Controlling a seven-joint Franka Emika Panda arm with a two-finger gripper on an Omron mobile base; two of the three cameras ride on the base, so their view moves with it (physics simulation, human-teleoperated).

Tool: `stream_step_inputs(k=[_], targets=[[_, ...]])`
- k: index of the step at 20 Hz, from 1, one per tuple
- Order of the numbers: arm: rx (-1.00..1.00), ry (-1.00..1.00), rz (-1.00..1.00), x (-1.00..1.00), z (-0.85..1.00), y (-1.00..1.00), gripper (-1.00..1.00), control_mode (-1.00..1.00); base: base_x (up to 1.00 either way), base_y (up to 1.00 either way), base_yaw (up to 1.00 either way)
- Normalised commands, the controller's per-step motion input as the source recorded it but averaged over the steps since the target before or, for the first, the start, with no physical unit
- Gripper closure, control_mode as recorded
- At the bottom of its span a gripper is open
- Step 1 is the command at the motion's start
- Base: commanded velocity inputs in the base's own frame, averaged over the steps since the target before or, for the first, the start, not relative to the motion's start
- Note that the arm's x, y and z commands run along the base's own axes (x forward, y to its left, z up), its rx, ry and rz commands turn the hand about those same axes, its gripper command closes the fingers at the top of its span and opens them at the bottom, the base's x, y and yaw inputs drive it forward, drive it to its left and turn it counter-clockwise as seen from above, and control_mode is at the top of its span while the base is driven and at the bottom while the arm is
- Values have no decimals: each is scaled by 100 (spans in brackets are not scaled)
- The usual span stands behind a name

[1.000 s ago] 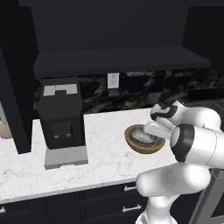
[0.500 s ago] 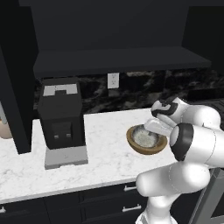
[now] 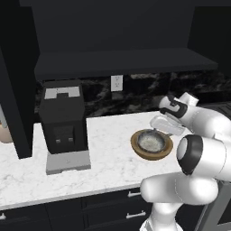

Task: Pick up the bowls on the counter and stack them on top of one another in the open cabinet. Place the smaller bowl on top of the larger bowl.

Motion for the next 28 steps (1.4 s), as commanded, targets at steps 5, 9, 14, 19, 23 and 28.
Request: stream_step_inputs(k=[5, 9, 14, 19, 23, 28], targets=[[0, 0, -4, -21, 0, -22, -100, -100, 0, 0, 0], [0, 0, -4, -11, 0, -22, -100, -100, 0, 0, 0], [-3, 1, 0, 0, -11, 0, -100, -100, 0, 0, 0], [0, 2, 0, 0, -16, -20, -100, -100, 0, 0, 0], [0, 2, 0, 1, -4, -4, -100, -100, 0, 0, 0], [0, 1, 0, 2, -17, 0, -100, -100, 0, 0, 0]])
